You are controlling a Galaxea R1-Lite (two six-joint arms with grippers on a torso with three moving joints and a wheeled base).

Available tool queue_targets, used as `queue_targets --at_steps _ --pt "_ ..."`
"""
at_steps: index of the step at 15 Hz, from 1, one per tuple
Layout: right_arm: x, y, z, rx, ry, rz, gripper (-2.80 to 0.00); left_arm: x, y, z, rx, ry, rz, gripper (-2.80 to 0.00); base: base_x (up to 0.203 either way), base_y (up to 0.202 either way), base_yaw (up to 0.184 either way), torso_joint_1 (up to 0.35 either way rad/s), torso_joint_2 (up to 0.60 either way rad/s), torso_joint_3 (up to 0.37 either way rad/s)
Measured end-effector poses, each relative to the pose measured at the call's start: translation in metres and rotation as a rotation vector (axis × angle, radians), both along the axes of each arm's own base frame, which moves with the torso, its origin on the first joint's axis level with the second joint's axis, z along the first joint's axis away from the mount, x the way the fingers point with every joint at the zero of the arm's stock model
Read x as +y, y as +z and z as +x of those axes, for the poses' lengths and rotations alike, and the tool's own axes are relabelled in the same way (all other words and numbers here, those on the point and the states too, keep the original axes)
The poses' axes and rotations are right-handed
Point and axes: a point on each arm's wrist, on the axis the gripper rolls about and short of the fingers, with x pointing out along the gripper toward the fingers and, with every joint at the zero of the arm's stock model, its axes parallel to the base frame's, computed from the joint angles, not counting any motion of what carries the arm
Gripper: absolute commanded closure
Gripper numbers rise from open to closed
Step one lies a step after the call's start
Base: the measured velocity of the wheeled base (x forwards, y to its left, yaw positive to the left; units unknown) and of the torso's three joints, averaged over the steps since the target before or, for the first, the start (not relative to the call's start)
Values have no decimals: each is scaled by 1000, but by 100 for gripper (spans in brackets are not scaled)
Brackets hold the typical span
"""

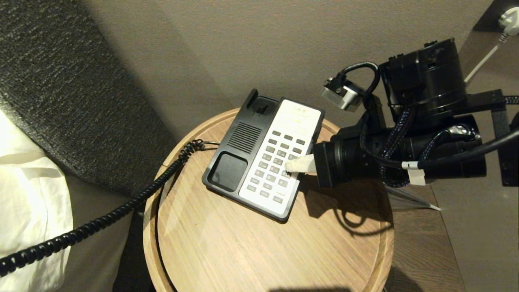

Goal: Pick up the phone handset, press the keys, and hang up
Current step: Dial the number

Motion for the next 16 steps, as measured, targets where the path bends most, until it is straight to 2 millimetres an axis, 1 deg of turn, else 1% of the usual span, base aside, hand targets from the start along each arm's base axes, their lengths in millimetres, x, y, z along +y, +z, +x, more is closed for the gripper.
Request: queue_targets --at_steps 5,9,11,16 --pt "0 2 -1 -2 0 3 0 1 -1 0 0 0 0 0 0 0 0 0 0 0" --pt "3 6 -14 1 34 20 0 0 -6 0 7 0 7 0 0 0 0 0 0 0" --pt "3 7 -17 0 40 21 0 1 -8 -1 10 0 10 0 0 0 0 0 0 0" --pt "4 3 -16 0 40 9 0 2 -8 -2 8 0 8 0 0 0 0 0 0 0"
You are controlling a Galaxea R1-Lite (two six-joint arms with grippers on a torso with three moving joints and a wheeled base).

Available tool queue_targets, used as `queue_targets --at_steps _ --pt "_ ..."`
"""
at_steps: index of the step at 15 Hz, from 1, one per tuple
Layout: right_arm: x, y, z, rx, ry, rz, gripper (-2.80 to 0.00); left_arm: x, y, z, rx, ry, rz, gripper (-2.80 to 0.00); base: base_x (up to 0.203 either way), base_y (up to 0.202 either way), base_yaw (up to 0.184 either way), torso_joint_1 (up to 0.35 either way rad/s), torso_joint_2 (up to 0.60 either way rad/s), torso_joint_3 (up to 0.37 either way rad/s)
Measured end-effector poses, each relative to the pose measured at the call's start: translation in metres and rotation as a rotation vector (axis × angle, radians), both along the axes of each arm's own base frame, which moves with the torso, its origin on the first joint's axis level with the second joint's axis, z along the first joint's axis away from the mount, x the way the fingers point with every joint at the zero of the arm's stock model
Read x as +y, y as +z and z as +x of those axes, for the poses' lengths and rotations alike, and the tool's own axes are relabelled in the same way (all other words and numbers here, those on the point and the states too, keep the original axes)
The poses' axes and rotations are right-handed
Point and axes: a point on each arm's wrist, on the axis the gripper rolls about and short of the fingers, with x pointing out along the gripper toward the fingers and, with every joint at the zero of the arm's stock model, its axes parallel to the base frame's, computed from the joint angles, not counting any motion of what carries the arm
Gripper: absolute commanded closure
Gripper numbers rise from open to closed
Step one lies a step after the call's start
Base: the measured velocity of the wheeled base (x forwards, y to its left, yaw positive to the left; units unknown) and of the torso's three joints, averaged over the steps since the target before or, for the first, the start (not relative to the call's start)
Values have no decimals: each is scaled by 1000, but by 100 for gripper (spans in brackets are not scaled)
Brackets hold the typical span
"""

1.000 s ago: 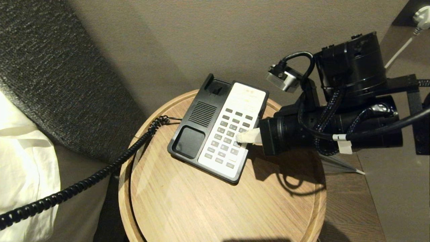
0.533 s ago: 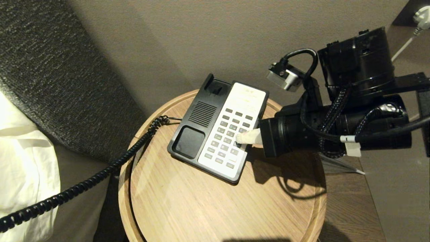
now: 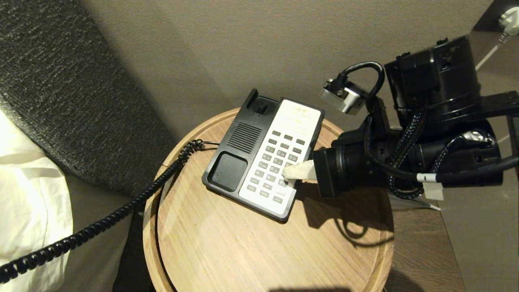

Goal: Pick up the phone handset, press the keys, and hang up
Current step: Dial the number

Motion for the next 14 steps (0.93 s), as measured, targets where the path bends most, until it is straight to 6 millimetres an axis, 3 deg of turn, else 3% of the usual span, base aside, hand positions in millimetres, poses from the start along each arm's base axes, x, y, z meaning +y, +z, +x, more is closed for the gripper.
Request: queue_targets --at_steps 14 --pt "10 -15 13 -49 -27 -2 0 2 0 -1 -4 -2 -4 0 0 0 0 0 0 0"
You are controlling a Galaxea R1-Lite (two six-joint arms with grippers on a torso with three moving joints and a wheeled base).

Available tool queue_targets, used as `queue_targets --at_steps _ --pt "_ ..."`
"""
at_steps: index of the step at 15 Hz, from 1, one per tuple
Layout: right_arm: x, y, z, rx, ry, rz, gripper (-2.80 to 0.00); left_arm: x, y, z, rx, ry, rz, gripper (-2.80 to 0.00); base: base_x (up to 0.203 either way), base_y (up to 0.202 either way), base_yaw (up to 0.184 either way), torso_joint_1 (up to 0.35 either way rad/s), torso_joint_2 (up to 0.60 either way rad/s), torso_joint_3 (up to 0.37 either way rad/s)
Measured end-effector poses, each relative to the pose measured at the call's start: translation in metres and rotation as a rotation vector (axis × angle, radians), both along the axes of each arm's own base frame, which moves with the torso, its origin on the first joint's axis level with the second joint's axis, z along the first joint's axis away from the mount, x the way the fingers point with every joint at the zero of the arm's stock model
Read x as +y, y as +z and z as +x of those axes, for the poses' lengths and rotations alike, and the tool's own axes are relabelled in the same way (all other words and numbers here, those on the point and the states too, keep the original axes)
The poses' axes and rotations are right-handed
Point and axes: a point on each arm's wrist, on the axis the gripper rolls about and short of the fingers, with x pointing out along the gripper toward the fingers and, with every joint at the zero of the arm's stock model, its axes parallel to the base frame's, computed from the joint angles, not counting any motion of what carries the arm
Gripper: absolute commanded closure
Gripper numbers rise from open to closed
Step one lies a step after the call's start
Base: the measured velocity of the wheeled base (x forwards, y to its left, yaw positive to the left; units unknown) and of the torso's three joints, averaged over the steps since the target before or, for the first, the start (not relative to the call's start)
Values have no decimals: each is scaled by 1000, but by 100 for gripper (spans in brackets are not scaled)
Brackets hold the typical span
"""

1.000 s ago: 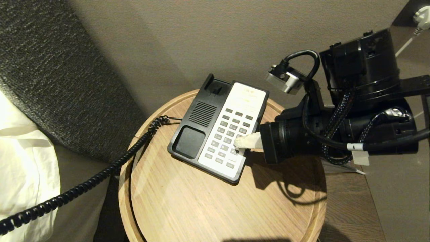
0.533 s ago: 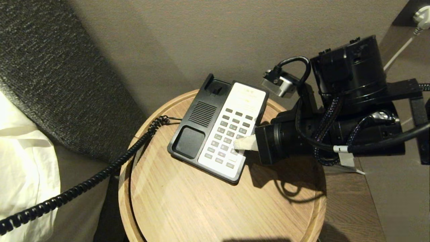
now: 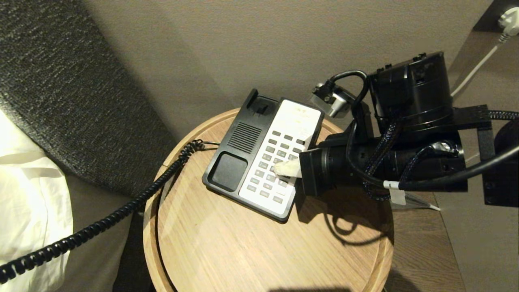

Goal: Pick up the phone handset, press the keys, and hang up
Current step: Dial the number

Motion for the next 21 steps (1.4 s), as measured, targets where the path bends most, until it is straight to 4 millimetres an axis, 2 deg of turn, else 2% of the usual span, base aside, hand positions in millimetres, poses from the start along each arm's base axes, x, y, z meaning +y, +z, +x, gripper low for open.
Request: queue_targets --at_steps 9,15,21 --pt "-1 1 -1 4 -4 2 0 2 0 -2 -3 0 -5 0 0 0 0 0 0 0" --pt "-12 5 -14 26 8 -8 0 2 -2 -2 0 0 -5 0 0 0 0 0 0 0" --pt "-10 4 -29 64 57 16 0 3 -7 -2 14 -1 -9 0 0 0 0 0 0 0"
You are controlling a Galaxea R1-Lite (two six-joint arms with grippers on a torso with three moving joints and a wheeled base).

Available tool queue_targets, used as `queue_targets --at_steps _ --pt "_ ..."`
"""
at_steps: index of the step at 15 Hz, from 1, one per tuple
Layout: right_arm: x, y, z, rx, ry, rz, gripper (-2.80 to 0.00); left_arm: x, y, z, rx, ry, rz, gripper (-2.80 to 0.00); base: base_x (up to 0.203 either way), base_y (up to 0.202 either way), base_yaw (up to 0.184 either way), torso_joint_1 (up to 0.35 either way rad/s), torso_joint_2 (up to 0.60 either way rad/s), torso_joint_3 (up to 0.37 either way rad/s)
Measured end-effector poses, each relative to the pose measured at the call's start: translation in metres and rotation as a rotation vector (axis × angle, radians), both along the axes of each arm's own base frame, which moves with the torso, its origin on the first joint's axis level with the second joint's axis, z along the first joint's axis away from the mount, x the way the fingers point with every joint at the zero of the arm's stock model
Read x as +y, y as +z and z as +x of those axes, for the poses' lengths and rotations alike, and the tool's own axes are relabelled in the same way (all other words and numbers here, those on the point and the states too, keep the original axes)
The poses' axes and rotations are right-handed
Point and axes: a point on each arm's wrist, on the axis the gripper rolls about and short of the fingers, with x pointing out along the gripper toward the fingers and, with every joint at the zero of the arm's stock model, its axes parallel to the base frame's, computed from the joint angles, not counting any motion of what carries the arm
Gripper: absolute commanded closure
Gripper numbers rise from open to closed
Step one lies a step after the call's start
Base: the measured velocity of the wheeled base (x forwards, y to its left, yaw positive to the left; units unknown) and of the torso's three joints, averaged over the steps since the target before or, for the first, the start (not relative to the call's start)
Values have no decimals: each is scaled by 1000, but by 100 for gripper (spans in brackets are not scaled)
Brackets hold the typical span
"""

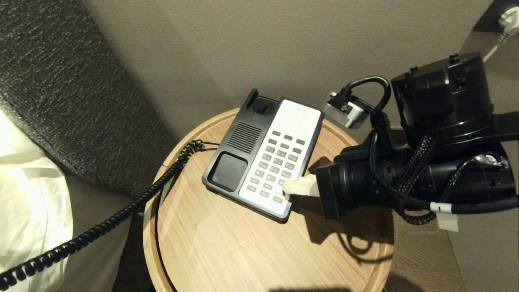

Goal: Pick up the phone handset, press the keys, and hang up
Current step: Dial the number

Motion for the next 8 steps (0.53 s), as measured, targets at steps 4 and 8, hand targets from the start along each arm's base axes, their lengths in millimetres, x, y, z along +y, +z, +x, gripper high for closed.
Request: queue_targets --at_steps 4,8 --pt "3 -2 -1 5 7 -6 0 1 -1 -1 0 0 -1 0 0 0 0 0 0 0" --pt "5 -6 0 8 9 -18 0 1 -1 -1 -4 -1 -1 0 0 0 0 0 0 0"
